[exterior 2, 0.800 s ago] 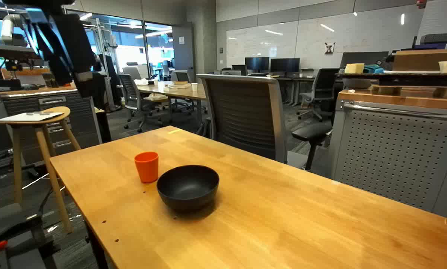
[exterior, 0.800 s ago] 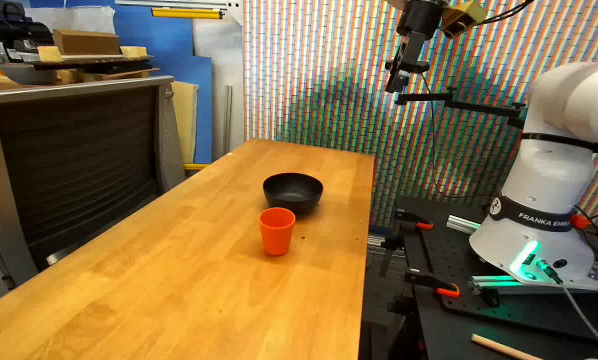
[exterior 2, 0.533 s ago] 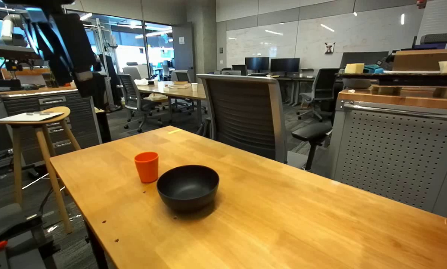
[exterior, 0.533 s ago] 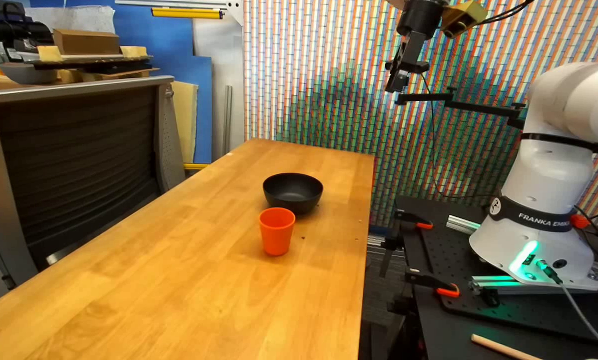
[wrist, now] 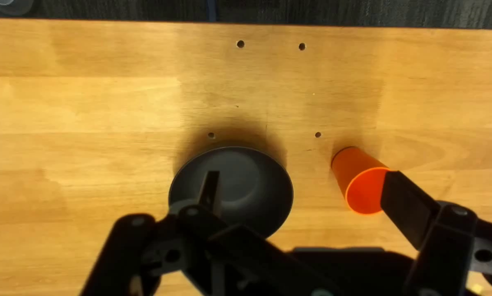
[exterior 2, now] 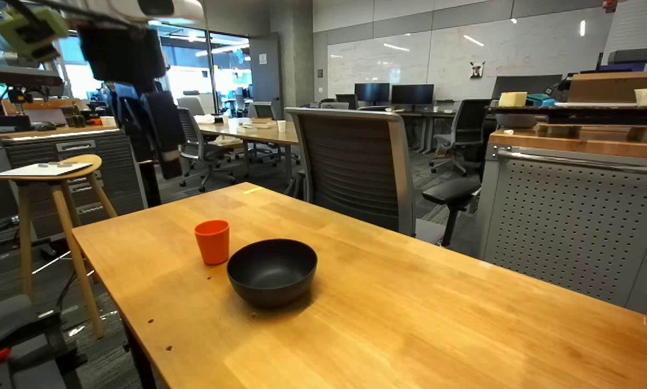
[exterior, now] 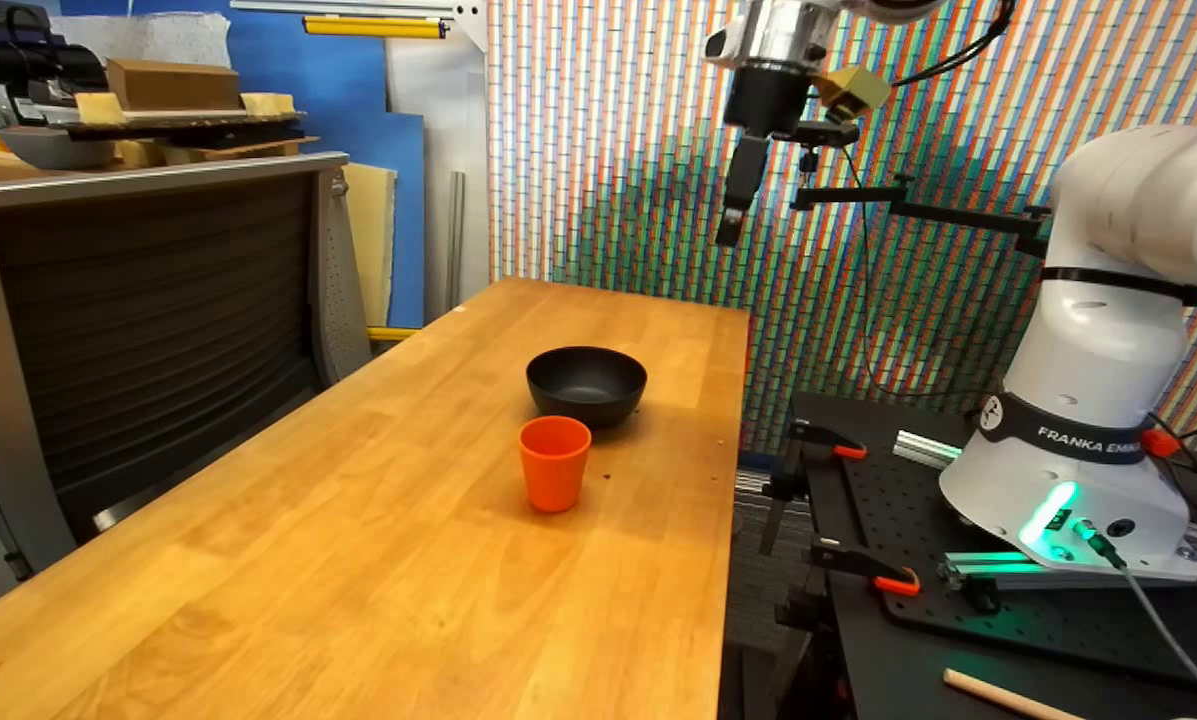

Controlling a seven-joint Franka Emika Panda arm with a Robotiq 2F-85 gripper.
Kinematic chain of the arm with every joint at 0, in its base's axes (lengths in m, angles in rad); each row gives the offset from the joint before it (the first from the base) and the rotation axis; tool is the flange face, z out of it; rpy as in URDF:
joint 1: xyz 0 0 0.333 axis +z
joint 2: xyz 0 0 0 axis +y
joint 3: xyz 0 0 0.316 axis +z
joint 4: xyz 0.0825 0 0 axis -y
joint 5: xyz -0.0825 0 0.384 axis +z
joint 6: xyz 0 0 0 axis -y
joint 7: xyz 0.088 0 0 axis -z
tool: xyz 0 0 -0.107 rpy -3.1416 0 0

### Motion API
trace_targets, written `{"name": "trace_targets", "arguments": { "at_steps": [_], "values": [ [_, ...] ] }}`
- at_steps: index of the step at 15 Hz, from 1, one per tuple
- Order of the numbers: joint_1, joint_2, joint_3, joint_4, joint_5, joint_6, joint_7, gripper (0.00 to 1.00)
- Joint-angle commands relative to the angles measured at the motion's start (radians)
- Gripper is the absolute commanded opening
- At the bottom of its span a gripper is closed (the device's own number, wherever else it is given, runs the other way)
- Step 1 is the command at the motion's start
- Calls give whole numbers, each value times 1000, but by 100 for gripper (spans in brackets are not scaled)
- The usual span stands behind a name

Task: Put the cup in the bowl

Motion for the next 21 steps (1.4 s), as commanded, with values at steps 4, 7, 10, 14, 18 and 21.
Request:
{"name": "trace_targets", "arguments": {
  "at_steps": [4, 7, 10, 14, 18, 21],
  "values": [
    [45, 443, 172, 175, 3, 180, 196, 100],
    [40, 629, 213, 289, -53, 204, 274, 100],
    [56, 775, 211, 407, -114, 189, 334, 100],
    [83, 921, 192, 529, -135, 169, 357, 100],
    [86, 1007, 204, 606, -59, 117, 317, 100],
    [93, 1031, 200, 617, -34, 79, 334, 100]
  ]
}}
